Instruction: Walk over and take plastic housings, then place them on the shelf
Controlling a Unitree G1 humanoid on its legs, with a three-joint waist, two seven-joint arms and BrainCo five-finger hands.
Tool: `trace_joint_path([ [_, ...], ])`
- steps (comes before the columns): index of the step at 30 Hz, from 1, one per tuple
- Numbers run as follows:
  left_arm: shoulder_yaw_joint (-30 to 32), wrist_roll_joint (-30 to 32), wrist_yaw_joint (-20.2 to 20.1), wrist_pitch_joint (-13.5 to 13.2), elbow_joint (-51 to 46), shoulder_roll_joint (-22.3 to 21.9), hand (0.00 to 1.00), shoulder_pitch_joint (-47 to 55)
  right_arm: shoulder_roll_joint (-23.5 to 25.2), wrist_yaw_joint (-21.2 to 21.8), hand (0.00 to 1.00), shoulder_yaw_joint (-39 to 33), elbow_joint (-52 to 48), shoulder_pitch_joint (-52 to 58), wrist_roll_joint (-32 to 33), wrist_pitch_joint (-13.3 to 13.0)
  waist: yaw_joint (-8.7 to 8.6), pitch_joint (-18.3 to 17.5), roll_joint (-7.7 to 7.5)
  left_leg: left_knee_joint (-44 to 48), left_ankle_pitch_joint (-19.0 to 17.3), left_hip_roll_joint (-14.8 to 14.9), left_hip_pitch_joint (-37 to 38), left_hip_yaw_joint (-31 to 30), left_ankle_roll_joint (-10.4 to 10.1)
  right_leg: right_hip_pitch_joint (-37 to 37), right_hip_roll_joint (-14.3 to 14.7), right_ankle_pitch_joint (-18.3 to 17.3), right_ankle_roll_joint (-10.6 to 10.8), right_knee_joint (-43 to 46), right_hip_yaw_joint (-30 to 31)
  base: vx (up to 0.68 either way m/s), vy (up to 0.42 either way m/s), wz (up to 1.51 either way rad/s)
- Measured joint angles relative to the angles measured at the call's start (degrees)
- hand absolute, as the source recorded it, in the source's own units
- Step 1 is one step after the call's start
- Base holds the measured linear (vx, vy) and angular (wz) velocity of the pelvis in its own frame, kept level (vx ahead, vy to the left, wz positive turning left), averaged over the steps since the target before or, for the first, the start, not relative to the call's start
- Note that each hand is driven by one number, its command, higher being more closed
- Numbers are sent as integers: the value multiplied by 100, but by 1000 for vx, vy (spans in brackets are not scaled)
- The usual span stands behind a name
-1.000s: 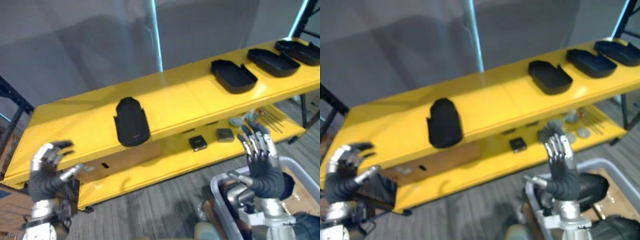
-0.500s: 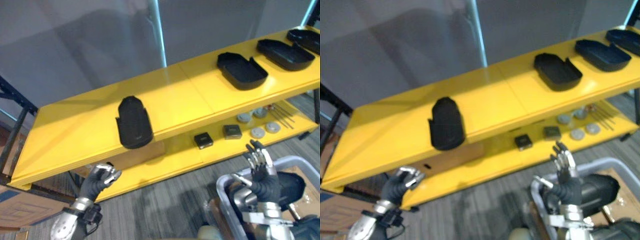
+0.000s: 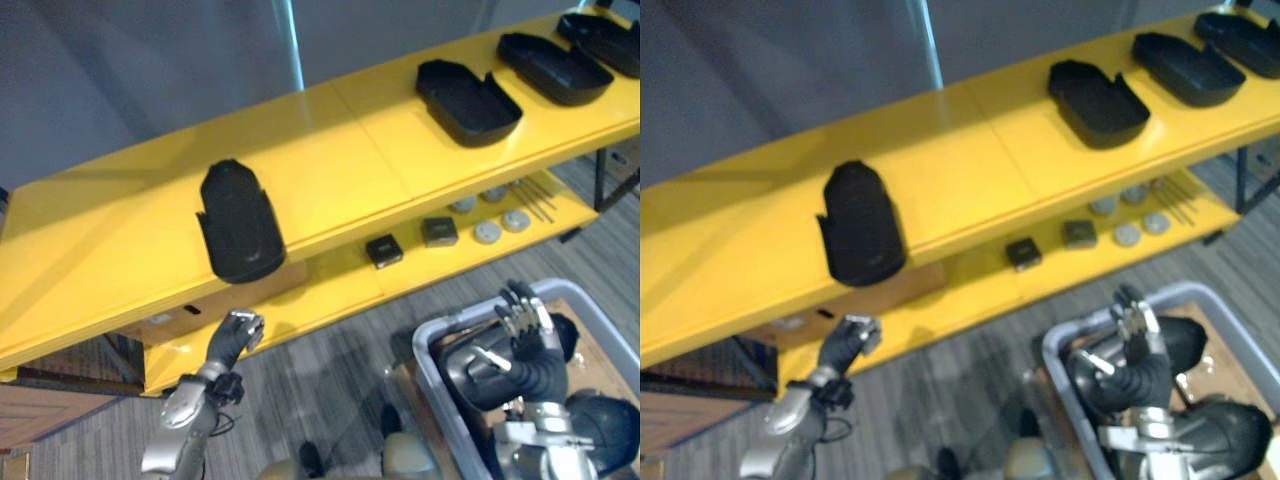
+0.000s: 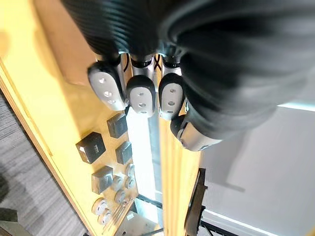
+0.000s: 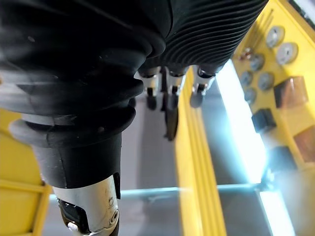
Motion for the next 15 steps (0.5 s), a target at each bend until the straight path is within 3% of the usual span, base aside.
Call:
trace_joint_path([
  [8, -23, -2, 819, -542, 264, -106, 100, -264, 25, -96, 0, 365, 100, -9, -13, 0, -99, 133, -123, 21, -2, 5, 194, -2, 1, 85, 8, -68, -59, 219, 89, -29, 6, -5],
  [15, -21, 0, 1463, -766, 294, -261, 100, -531, 110, -179, 0, 695, 160, 65, -134, 11, -120, 277, -192, 123, -163, 1, 214, 45, 21, -65, -21, -189, -21, 710, 171, -99, 18, -4],
])
